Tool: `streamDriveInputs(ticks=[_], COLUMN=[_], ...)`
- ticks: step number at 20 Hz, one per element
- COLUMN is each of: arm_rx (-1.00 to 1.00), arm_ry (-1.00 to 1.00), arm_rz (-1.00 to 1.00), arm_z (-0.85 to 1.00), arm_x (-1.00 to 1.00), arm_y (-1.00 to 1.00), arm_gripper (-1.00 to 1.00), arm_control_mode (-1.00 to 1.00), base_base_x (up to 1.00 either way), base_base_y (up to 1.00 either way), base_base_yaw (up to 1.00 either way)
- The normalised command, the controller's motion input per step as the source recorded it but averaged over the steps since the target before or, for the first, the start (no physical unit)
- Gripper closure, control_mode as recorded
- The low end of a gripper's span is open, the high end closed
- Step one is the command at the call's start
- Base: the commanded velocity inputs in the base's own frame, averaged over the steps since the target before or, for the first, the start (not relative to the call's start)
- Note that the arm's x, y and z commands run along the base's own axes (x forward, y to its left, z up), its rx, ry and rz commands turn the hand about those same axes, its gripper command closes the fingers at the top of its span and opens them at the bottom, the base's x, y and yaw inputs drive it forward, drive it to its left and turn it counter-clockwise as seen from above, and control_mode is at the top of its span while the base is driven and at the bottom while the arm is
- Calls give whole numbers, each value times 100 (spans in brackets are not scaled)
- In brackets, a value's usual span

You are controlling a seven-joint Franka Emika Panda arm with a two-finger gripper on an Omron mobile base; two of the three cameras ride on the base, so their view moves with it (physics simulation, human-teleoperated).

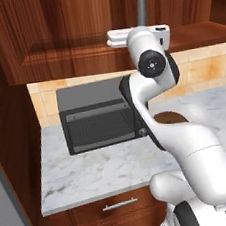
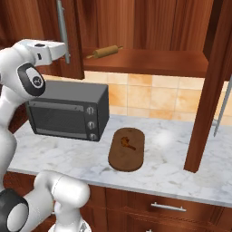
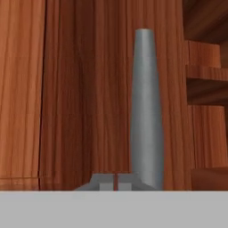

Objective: Open the cabinet, retrieve the rolling pin, and place it next to the meat on the cutting board to prepare for tenderizing.

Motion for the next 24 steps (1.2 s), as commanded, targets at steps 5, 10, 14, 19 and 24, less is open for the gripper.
streamDriveInputs(ticks=[5, 10, 14, 19, 24], arm_rx=[1, 9, 20, 31, 34], arm_ry=[4, 1, 0, 0, 0], arm_rz=[3, 2, 8, 16, 15], arm_z=[-11, -8, -5, -2, 0], arm_x=[-43, -35, -39, -53, -69], arm_y=[44, 14, -46, -88, -89], arm_gripper=[100, -100, -100, -100, -100], arm_control_mode=[-100, -100, -100, -100, -100], base_base_x=[0, 0, 0, 0, 0], base_base_y=[0, 0, 0, 0, 0], base_base_yaw=[0, 0, 0, 0, 0])
